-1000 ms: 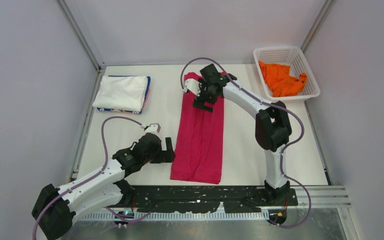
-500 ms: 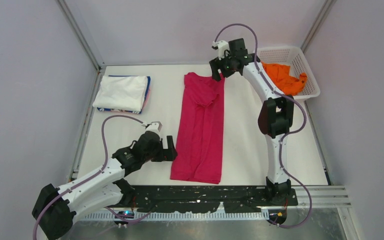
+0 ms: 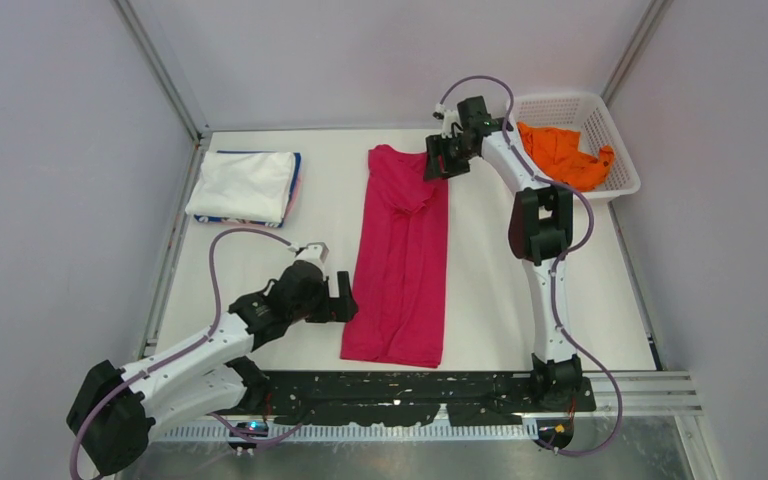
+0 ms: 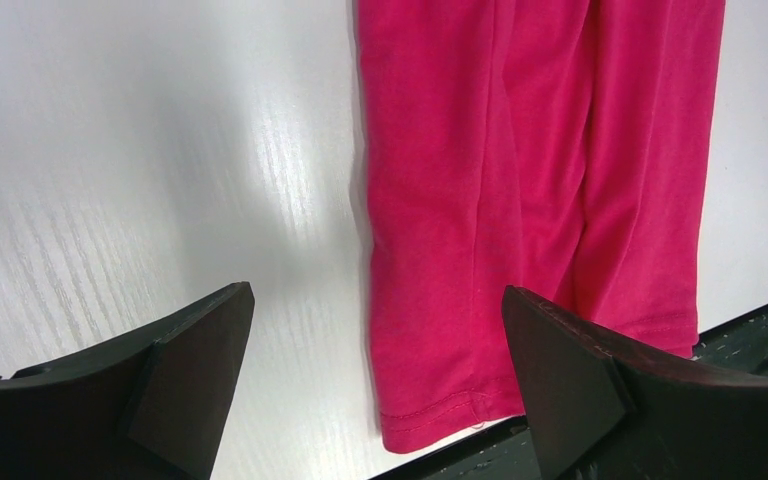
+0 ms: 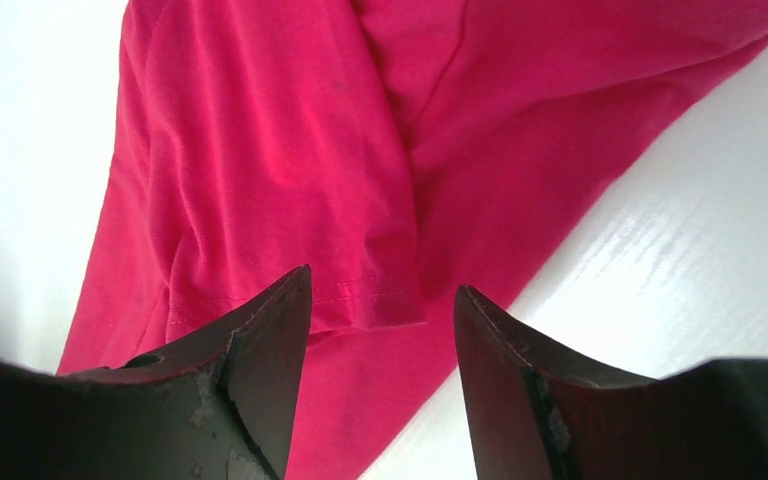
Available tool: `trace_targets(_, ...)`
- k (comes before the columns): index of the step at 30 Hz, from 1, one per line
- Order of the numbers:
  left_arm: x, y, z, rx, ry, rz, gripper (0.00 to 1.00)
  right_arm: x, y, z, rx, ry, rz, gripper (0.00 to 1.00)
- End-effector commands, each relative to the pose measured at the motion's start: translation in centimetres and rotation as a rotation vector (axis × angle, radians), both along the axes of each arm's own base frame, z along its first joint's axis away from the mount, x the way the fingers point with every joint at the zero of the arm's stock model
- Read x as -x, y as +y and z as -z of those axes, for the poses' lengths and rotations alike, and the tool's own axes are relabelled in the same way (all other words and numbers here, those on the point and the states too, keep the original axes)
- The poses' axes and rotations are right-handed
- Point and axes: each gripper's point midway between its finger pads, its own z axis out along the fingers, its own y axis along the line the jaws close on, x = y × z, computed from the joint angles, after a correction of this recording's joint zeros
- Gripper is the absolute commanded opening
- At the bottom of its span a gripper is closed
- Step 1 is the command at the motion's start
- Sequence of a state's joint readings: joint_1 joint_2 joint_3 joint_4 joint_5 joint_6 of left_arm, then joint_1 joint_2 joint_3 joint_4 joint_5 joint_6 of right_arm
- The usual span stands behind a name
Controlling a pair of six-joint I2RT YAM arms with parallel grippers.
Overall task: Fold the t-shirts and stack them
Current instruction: Rotate the tshirt 90 degrees
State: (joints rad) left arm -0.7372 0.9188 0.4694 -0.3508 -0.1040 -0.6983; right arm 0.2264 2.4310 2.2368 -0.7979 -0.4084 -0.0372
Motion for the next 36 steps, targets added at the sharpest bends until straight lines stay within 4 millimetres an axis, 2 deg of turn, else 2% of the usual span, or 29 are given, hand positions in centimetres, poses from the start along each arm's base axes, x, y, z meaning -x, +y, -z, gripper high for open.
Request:
trace_targets(1,-1.1,-1.0,-1.6,0.042,-0.054,0.013,1.0,0.1,1.0,-0.2,-0.043,0.018,0.004,0.6)
trace_targets(7,-0.8,-0.8,-1.3,0.042,-0.053,0.02,1.0,0.7,1.0,1.8,-0.044,0.07,0.019,0.54)
trace_targets(12,-0.5,-0.6,-1.1,0.044,-0.055,0.021,1.0,0.7,0.7,2.5,-0.03,0.084,0.033,0.49)
trace_targets(17,-0.5,-0.5,-1.2,0.042,-0.064,0.022,1.0,0.7,0.9,2.9,-0.037,0.099,0.031,0.28)
trace_targets(19,-0.5,-0.4,-1.1,0.041,-0.064,0.02,1.0,0.7,1.0,2.5,-0.046,0.094,0.026,0.18)
trace_targets(21,-0.5,-0.4,-1.1,0.041,-0.065,0.021,1.0,0.4,1.0,1.8,-0.041,0.074,0.025,0.13)
trace_targets(28,-0.4,-0.6,-0.8,0.046,-0.058,0.026,1.0,-1.1,0.0,-1.4,0.029,-0.076,-0.04,0.1)
trace_targets(31,-0.3,-1.4,-0.7,0.085,-0.039,0.035,1.0,-1.3,-0.5,-1.5,0.06,-0.099,-0.05,0.1)
trace_targets(36,0.3,-2.6,0.1,0.136,0.015,0.057,1.0,-1.5,-0.8,-0.3,0.088,-0.102,-0.063,0.1)
